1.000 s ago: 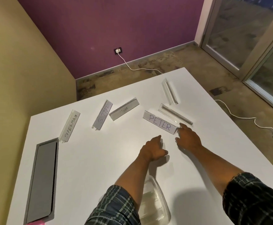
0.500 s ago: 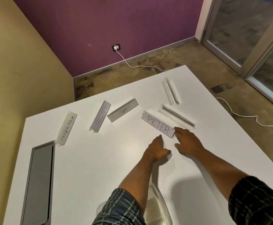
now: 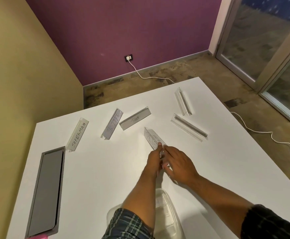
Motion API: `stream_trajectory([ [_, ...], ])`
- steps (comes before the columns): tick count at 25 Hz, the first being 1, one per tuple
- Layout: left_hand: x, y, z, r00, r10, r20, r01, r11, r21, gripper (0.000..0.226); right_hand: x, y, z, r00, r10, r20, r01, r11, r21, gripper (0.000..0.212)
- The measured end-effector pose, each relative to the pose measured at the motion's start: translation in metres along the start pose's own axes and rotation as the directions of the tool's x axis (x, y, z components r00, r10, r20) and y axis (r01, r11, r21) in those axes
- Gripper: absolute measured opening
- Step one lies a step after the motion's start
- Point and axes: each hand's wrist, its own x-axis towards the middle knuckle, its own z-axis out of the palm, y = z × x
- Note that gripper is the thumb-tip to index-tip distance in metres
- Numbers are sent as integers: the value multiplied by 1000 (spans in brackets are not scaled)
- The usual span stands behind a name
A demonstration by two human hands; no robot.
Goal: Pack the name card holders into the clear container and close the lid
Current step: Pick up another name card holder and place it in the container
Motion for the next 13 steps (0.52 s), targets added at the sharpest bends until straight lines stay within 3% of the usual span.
stream_trajectory([
  [2,-8,-2,-7,1000,26,14,-25,997,-72,49,-7,-12,0,999,-23,-30,23,1000,15,59],
  [7,-36,4,-27,998,61,16,-60,998,-37,36,-28,-28,-6,992,-122,12,123,992,-41,72],
  [10,-56,11,-46,998,68,5,-68,997,45,30,-31,-35,-13,966,-257,26,258,964,-68,74],
  [13,-83,16,-72,997,75,18,-77,991,106,24,-32,-43,-25,894,-444,55,447,892,-70,70],
])
